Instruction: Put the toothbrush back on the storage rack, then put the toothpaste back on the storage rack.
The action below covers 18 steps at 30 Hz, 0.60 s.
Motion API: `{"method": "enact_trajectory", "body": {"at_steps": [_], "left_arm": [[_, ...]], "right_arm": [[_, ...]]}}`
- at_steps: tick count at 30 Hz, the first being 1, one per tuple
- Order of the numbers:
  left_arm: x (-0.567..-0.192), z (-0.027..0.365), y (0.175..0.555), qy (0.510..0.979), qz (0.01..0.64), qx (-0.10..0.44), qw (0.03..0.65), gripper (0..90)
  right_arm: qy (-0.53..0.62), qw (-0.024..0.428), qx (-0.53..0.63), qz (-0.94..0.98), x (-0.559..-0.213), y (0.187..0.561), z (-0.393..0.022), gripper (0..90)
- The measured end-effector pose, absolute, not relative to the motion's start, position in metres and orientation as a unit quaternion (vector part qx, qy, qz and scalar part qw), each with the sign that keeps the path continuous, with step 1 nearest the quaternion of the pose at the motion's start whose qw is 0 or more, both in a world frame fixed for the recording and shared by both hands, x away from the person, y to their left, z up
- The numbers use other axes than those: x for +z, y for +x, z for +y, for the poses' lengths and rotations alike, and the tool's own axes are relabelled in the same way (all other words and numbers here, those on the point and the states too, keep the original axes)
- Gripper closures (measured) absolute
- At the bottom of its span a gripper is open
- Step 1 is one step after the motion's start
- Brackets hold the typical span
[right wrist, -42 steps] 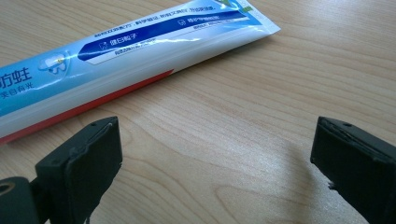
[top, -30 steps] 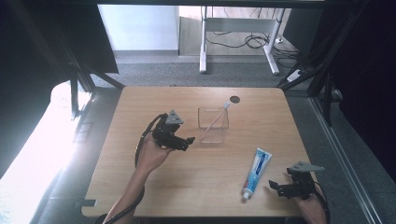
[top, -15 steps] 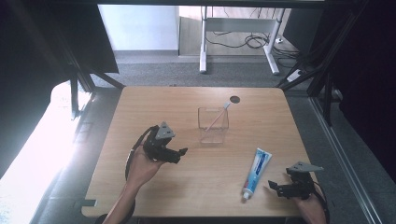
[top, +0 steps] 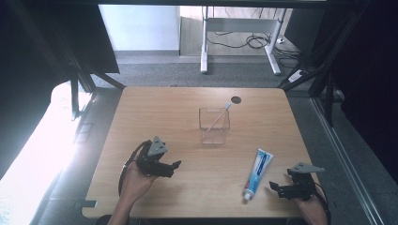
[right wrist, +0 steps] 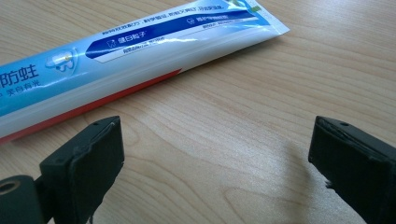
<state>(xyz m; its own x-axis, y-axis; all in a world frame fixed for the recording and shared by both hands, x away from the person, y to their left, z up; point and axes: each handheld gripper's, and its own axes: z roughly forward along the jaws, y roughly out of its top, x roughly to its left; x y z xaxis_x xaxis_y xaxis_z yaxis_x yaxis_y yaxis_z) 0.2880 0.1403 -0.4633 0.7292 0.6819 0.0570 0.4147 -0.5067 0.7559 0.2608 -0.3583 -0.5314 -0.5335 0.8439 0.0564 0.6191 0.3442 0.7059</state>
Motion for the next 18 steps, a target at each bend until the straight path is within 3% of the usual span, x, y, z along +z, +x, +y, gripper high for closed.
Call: {"method": "enact_trajectory", "body": {"at_steps": [18], "left_arm": [[-0.507,0.155,0.268,0.850,0.348,0.169,0.358,13.0]], "right_arm": [[0.450,0.158,0.347,0.807,-0.523,0.261,-0.354,4.7]]}}
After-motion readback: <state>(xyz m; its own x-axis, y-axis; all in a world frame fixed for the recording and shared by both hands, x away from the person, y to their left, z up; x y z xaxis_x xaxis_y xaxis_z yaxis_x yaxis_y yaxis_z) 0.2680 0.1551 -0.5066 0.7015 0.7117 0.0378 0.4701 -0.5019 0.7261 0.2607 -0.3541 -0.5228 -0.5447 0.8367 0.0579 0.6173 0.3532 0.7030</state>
